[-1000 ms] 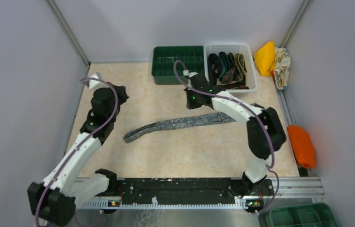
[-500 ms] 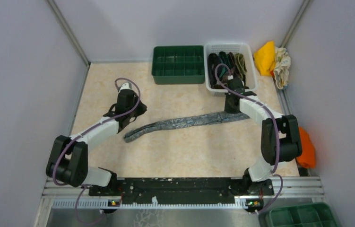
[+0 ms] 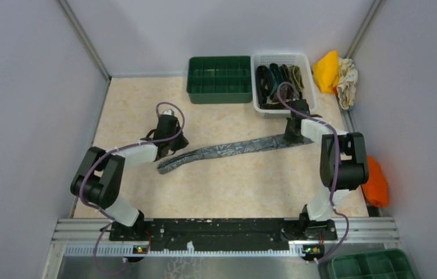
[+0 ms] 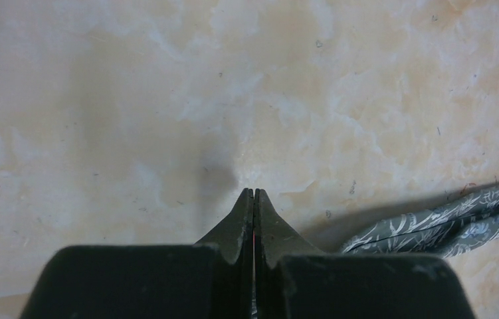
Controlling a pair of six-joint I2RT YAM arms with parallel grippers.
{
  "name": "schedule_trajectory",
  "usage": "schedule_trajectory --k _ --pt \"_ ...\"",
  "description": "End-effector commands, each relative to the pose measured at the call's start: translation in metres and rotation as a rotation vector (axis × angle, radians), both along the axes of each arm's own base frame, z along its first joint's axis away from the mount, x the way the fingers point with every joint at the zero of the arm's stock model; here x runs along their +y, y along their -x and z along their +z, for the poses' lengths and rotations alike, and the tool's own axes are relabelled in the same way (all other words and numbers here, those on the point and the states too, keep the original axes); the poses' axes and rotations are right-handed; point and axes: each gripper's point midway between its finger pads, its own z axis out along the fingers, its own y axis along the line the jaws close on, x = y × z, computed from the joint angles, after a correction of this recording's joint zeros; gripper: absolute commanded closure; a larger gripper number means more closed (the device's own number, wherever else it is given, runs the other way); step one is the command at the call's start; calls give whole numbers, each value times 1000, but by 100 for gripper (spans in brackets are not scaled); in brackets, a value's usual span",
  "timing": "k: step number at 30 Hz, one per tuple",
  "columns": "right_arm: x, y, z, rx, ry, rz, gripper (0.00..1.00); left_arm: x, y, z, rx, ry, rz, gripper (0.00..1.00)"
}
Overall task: Roll the ties
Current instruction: Flatten out the tie at the center of the board.
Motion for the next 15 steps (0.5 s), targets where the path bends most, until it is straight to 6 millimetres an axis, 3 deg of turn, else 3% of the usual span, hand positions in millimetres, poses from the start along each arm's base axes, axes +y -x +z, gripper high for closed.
schedule_trajectory --k 1,4,12,15 --pt "-42 19 -24 86 4 -138 100 -23 -13 10 -38 34 -48 100" --pt "-70 23 -21 105 46 -209 100 -34 -12 2 -19 31 -75 100" --pt "-154 38 -3 149 210 -428 100 -91 2 -23 63 -5 -245 100" --pt "-178 38 15 152 293 -484 100 -96 2 -27 83 -36 -255 100"
